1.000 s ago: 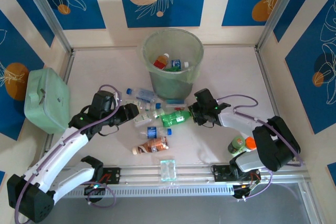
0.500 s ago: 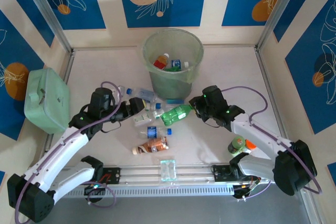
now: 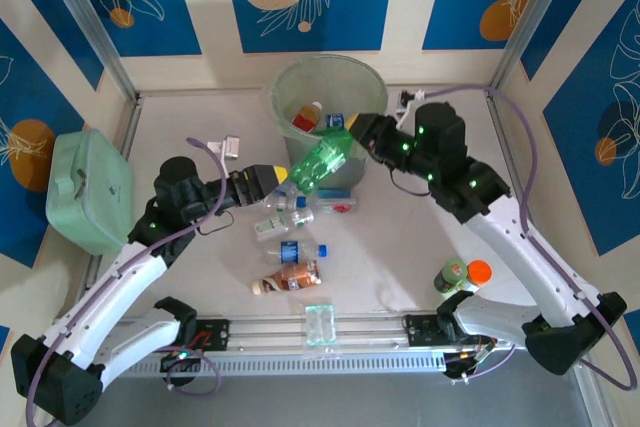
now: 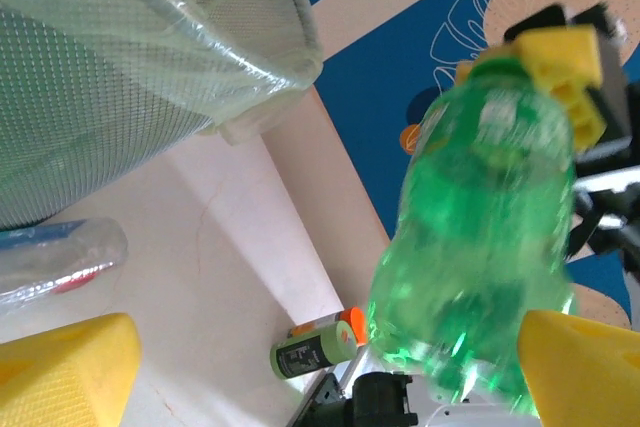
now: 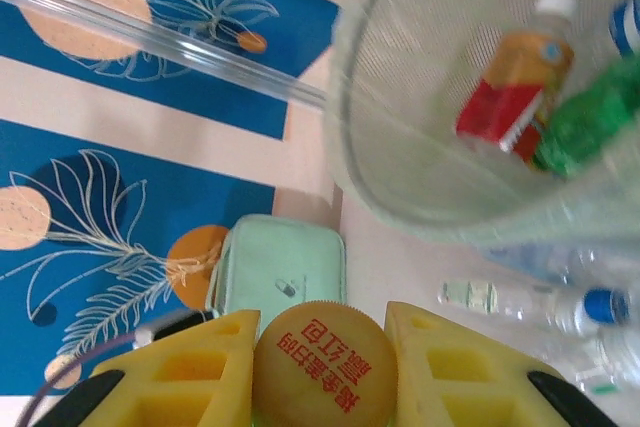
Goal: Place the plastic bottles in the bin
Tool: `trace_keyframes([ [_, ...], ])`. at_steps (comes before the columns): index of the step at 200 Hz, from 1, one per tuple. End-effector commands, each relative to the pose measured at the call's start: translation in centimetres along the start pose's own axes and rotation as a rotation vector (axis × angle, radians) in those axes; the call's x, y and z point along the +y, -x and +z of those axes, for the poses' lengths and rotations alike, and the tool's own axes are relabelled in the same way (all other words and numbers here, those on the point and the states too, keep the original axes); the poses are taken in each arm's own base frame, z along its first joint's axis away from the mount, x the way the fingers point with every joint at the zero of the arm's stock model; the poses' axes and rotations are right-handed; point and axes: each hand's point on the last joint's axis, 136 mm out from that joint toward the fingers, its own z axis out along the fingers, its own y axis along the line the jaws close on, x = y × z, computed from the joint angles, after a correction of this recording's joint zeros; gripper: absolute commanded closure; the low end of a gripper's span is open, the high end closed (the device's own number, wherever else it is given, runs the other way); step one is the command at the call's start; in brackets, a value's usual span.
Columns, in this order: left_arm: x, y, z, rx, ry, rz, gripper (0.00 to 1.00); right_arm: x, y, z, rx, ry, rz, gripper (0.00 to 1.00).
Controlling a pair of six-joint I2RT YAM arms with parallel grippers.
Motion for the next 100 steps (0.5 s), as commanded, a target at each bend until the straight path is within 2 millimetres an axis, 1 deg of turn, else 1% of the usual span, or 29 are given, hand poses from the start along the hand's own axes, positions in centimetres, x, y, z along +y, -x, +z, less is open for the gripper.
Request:
trace_keyframes([
  [1,-0.9,0.7,-0.2,-0.023,-0.003,0.033,0.05,0.5,2.8,1.0,-0.027,-0.022,-0.066,0.71],
  [16,0.3,0.5,-0.7,-0.034,0.066,0.019,0.06,0.4,5.4,2.1,-0.061,-0.067,-0.066,0.72],
  [28,0.9,0.2,-1.1,-0.036,0.102,0.018,0.06,0.2,7.1,3.1,-0.085,-0.09,-0.067,0.72],
  [47,1.6,-0.3,-1.7,-0.034,0.15,0.012,0.06,-0.6,9.8,4.6,-0.126,-0.149,-0.093,0.71],
  [59,2.5,-0.6,-2.2,-0.034,0.202,0.005,0.07,-1.6,11.3,5.1,-0.153,-0.233,-0.111,0.71],
  [77,4.1,-1.2,-3.0,-0.027,0.287,-0.009,0.08,-2.8,12.8,5.8,-0.173,-0.34,-0.17,0.7],
  [88,5.2,-1.7,-3.4,-0.022,0.344,-0.023,0.08,-3.5,13.4,6.1,-0.178,-0.4,-0.2,0.67],
  [100,6.8,-2.2,-4.0,-0.013,0.422,-0.045,0.08,-4.5,13.9,6.3,-0.186,-0.468,-0.228,0.65],
])
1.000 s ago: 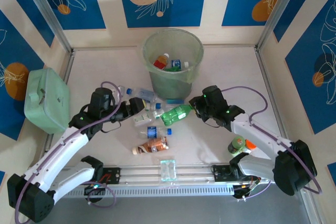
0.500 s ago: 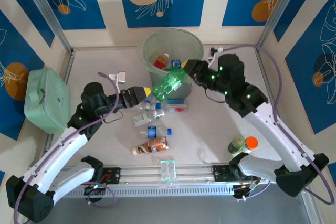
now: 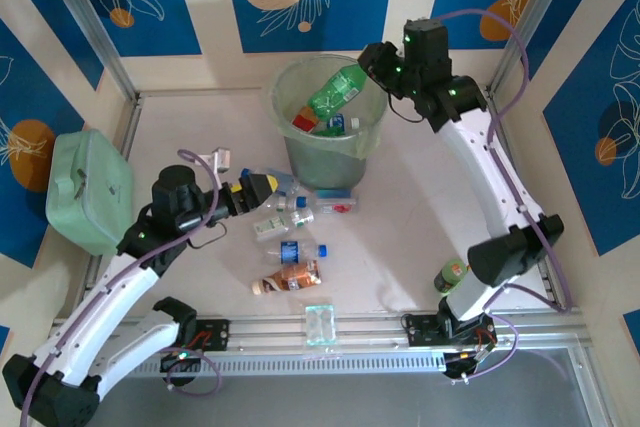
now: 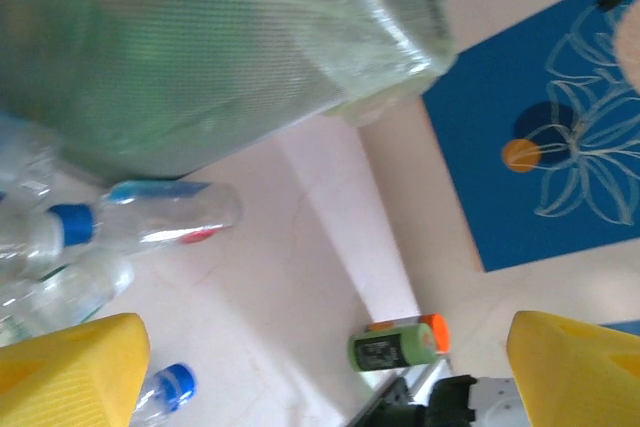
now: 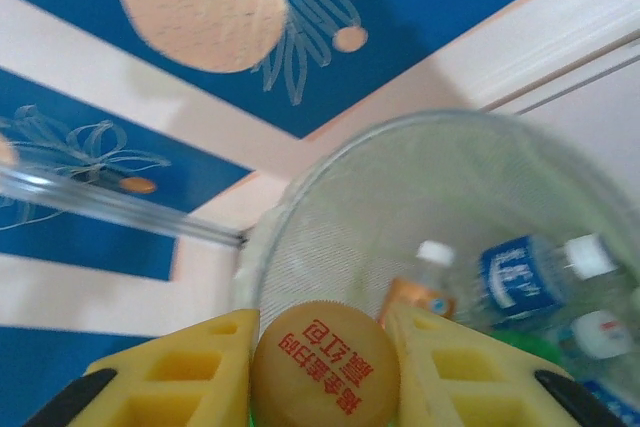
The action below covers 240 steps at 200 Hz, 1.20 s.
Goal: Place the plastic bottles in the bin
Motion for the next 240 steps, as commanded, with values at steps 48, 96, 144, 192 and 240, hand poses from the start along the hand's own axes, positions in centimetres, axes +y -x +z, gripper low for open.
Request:
trace_keyframes([
  [48,8.5,-2.1,-2.1,0.036,0.454,-0.088,0.07,-5.0,1.1,0.8,0.002,-0.372,-0.216,0.28],
  [96,9.7,-1.9,-2.0,0.029,0.503,-0.142,0.08,-2.3,0.3,0.0,-0.022,-0.308,-0.292,0.25],
  [144,13.0,-2.8,-2.4,0.026,0.611,-0.297,0.08,1.7,-3.0,-2.4,0.001,-0.214,-0.4,0.26],
  [192,14.3,-3.4,-0.2,0.028,0.546,-0.453,0.15,5.2,-12.4,-5.9,0.169,0.023,-0.541,0.28],
  [240,15.3,-4.6,0.4,0.063,0.558,-0.515,0.2,1.9,-26.2,-8.6,0.572,0.197,-0.6,0.22],
])
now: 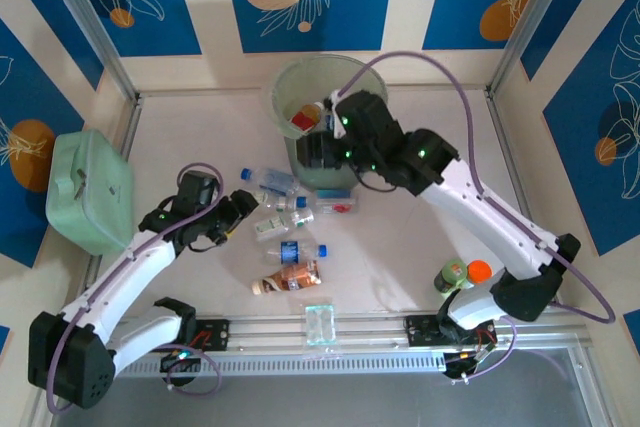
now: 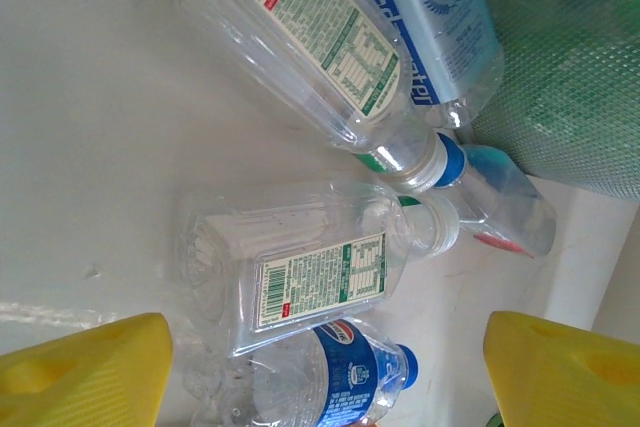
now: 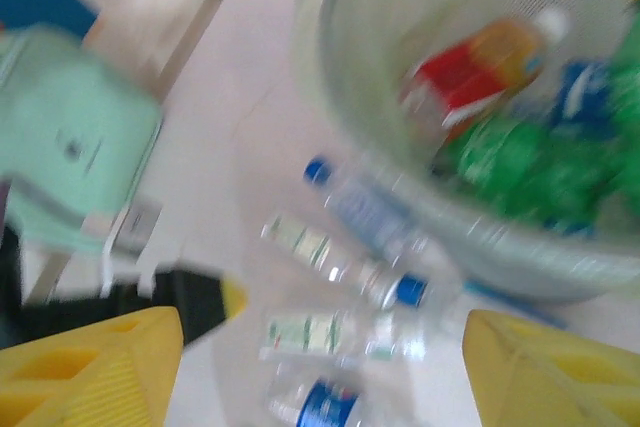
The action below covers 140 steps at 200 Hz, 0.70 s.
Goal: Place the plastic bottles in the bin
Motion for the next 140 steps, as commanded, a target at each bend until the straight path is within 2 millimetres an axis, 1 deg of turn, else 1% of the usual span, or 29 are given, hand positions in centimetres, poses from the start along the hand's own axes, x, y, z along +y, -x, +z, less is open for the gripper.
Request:
trace_keyframes([
  [1,0.0,-0.1,0.0,0.009,-0.019,-0.043,0.2,2.4,-6.0,1.6,0.175,0.145,-0.036,0.22],
  [5,0.2,-0.1,0.0,0.007,-0.01,-0.046,0.2,2.5,-7.2,1.8,0.207,0.149,-0.046,0.2],
  [6,0.3,-0.1,0.0,0.006,-0.007,-0.046,0.2,2.5,-7.2,1.8,0.207,0.149,-0.046,0.2],
  [7,0.4,-0.1,0.0,0.005,-0.005,-0.047,0.19,2.5,-7.7,1.9,0.221,0.15,-0.052,0.2],
  [8,0.4,-0.1,-0.1,0.004,-0.003,-0.047,0.19,2.5,-7.7,1.9,0.221,0.15,-0.052,0.2],
  [9,0.5,-0.1,-0.1,0.004,0.0,-0.048,0.19,2.6,-8.4,2.1,0.24,0.15,-0.06,0.19],
  [14,0.9,0.0,-0.1,-0.002,0.011,-0.054,0.19,2.8,-10.0,2.3,0.284,0.153,-0.08,0.18],
  [15,1.0,0.0,-0.1,-0.003,0.012,-0.056,0.2,2.8,-10.0,2.3,0.284,0.153,-0.08,0.18],
  [17,1.2,0.0,-0.1,-0.006,0.018,-0.059,0.2,3.0,-11.0,2.5,0.313,0.156,-0.093,0.17],
  [20,1.5,0.1,-0.1,-0.009,0.027,-0.063,0.2,3.0,-11.6,2.6,0.331,0.157,-0.101,0.16],
  [21,1.5,0.1,-0.2,-0.01,0.029,-0.063,0.2,3.0,-12.3,2.8,0.349,0.157,-0.109,0.15],
  [23,1.8,0.1,-0.2,-0.012,0.035,-0.069,0.2,3.1,-12.6,2.8,0.356,0.158,-0.115,0.15],
  [24,1.8,0.1,-0.2,-0.013,0.037,-0.071,0.2,3.1,-13.2,2.9,0.375,0.157,-0.124,0.15],
  [26,2.1,0.1,-0.2,-0.014,0.043,-0.074,0.2,3.2,-13.9,3.1,0.394,0.157,-0.132,0.14],
  [29,2.3,0.2,-0.2,-0.018,0.048,-0.081,0.2,3.2,-14.5,3.2,0.41,0.157,-0.14,0.14],
  [30,2.3,0.2,-0.2,-0.019,0.049,-0.083,0.2,3.2,-15.0,3.3,0.426,0.156,-0.148,0.13],
  [31,2.4,0.2,-0.3,-0.021,0.05,-0.086,0.2,3.2,-15.0,3.3,0.426,0.156,-0.148,0.13],
  [32,2.5,0.2,-0.2,-0.021,0.052,-0.088,0.2,3.3,-15.6,3.5,0.443,0.155,-0.156,0.13],
  [36,2.8,0.2,-0.3,-0.026,0.056,-0.096,0.2,3.3,-16.4,3.7,0.466,0.155,-0.167,0.12],
  [38,3.0,0.3,-0.3,-0.028,0.058,-0.101,0.2,3.4,-17.3,3.9,0.491,0.154,-0.178,0.12],
  [40,3.1,0.2,-0.3,-0.028,0.061,-0.106,0.2,3.4,-17.6,3.9,0.498,0.154,-0.182,0.12],
  [41,3.2,0.2,-0.3,-0.029,0.061,-0.108,0.21,3.4,-18.1,4.1,0.514,0.151,-0.188,0.12],
  [46,3.5,0.3,-0.3,-0.034,0.064,-0.12,0.21,3.4,-19.0,4.4,0.541,0.146,-0.201,0.11],
  [52,3.8,0.2,-0.3,-0.036,0.066,-0.131,0.21,3.4,-20.7,4.9,0.586,0.134,-0.23,0.11],
  [65,4.5,0.0,-0.2,-0.038,0.072,-0.151,0.22,3.5,-23.1,6.0,0.641,0.106,-0.284,0.1],
  [76,5.0,-0.3,-0.2,-0.035,0.076,-0.164,0.23,3.6,-24.4,6.9,0.669,0.076,-0.332,0.09],
  [93,5.5,-0.7,-0.2,-0.029,0.08,-0.176,0.24,3.9,-25.9,8.1,0.706,0.045,-0.391,0.07],
  [118,6.0,-0.9,-0.5,-0.029,0.083,-0.172,0.24,4.4,-27.0,9.3,0.733,0.022,-0.467,0.05],
  [140,6.1,-0.9,-0.8,-0.036,0.082,-0.169,0.24,4.1,-27.6,10.0,0.744,-0.01,-0.513,0.05],
])
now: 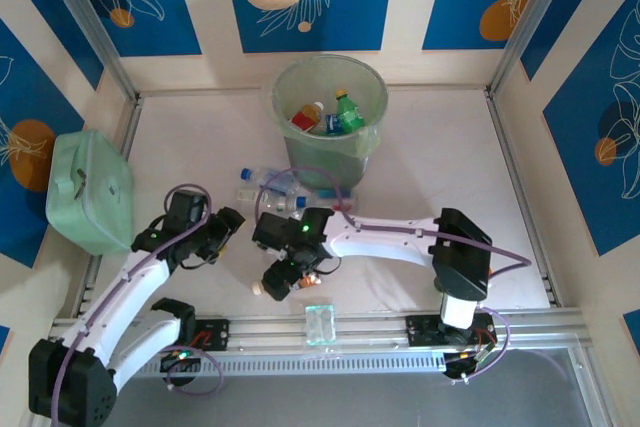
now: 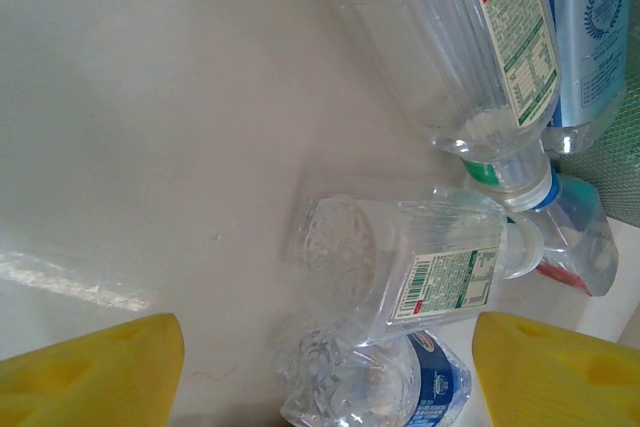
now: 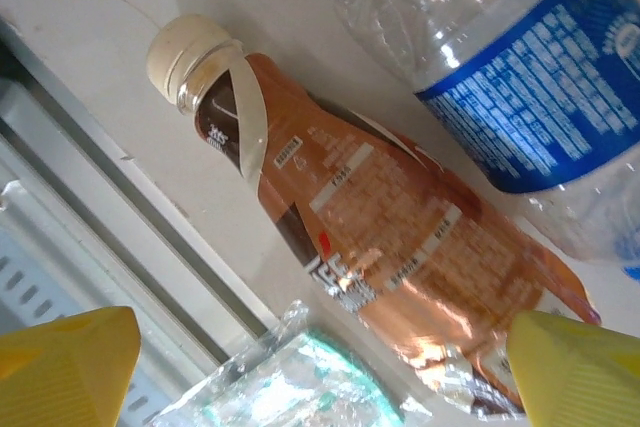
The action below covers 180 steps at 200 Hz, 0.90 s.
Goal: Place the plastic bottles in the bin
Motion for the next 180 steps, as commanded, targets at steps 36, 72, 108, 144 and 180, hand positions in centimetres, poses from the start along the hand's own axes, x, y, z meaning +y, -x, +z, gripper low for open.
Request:
trace_keyframes([
  [36,1.3,0.0,-0.1,-0.009,0.017,-0.03,0.25,-0.9,0.1,1.4,0.034,-0.128,-0.107,0.02],
  [72,1.5,0.0,0.2,-0.005,0.011,-0.039,0.26,-1.4,-1.6,3.0,0.094,-0.173,-0.139,0.02],
  [108,1.8,0.1,0.4,-0.007,0.013,-0.048,0.26,-1.9,-2.6,3.7,0.121,-0.198,-0.135,0.05],
  [144,1.8,0.0,0.5,-0.002,0.004,-0.056,0.26,-2.3,-2.7,4.8,0.15,-0.218,-0.138,0.09],
  [180,2.0,0.0,0.3,-0.008,0.004,-0.06,0.26,-2.2,-2.9,5.3,0.166,-0.215,-0.153,0.2],
])
